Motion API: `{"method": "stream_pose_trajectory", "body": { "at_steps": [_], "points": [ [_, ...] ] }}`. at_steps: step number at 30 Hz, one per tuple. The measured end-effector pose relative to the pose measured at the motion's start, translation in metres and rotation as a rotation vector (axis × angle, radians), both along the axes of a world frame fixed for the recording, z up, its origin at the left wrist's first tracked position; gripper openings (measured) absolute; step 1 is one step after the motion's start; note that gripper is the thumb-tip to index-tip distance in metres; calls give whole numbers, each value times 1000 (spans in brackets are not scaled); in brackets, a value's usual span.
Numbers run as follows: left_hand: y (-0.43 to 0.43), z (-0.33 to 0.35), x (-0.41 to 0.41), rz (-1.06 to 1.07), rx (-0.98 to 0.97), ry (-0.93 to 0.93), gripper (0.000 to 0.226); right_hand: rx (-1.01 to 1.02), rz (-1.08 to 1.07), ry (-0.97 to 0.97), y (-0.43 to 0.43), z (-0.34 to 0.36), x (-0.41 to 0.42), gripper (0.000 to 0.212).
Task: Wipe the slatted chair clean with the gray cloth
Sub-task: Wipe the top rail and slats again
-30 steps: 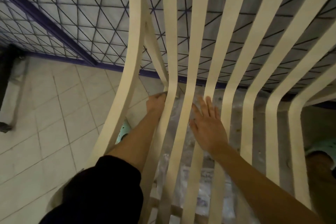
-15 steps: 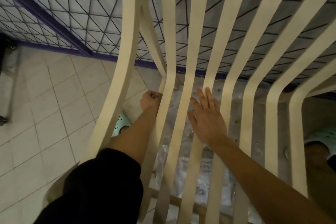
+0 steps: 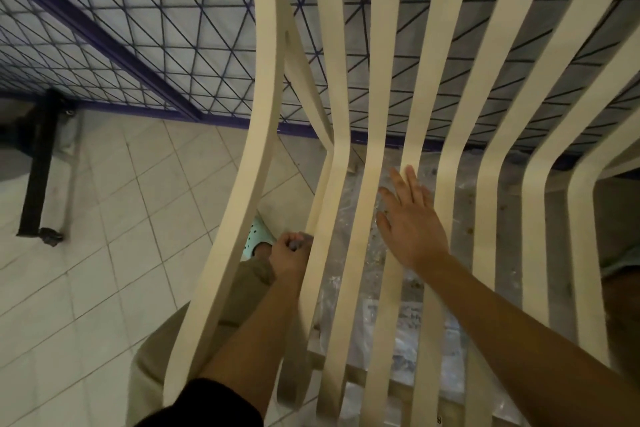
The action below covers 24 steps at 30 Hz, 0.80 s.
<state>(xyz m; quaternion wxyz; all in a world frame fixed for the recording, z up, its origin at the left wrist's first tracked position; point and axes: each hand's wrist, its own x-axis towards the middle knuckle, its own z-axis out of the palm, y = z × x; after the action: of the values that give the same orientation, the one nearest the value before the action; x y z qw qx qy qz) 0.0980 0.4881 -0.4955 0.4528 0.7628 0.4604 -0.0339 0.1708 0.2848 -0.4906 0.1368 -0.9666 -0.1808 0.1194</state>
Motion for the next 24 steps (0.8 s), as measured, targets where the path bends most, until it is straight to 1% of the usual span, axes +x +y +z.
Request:
{"method": "stream_pose_trajectory", "body": {
  "at_steps": [4,6,7,9,11,13,15,17,21,22,24],
  "points": [
    [3,5,-32,29,-12,82,16,6,-6,9,-1,2,0,57],
    [6,5,-45,-15,-6,136,12,17,-8,6,0,2,1,56],
    [7,5,-49,-35,9,157,15,25,-11,5,0,2,0,55],
    [8,6,-52,8,-2,140,20,34,-16,-1,0,2,0,54],
    [2,10,-48,92,-42,120,19,37,-20,-3,-1,1,0,55],
    [3,10,-42,115,-18,123,22,41,-14,1,2,2,1,56],
    [4,7,-30,82,-34,115,22,35,-15,7,1,1,1,56],
    [6,0,-8,-24,-35,122,17,28,-28,-2,-1,-2,1,55],
    [4,-20,56,-144,62,47,22,41,-23,0,0,0,1,56],
    [4,-24,74,-165,93,44,21,44,-22,3,1,1,1,54],
    [2,-32,111,-123,88,41,21,37,-26,6,2,0,3,52]
  ]
}}
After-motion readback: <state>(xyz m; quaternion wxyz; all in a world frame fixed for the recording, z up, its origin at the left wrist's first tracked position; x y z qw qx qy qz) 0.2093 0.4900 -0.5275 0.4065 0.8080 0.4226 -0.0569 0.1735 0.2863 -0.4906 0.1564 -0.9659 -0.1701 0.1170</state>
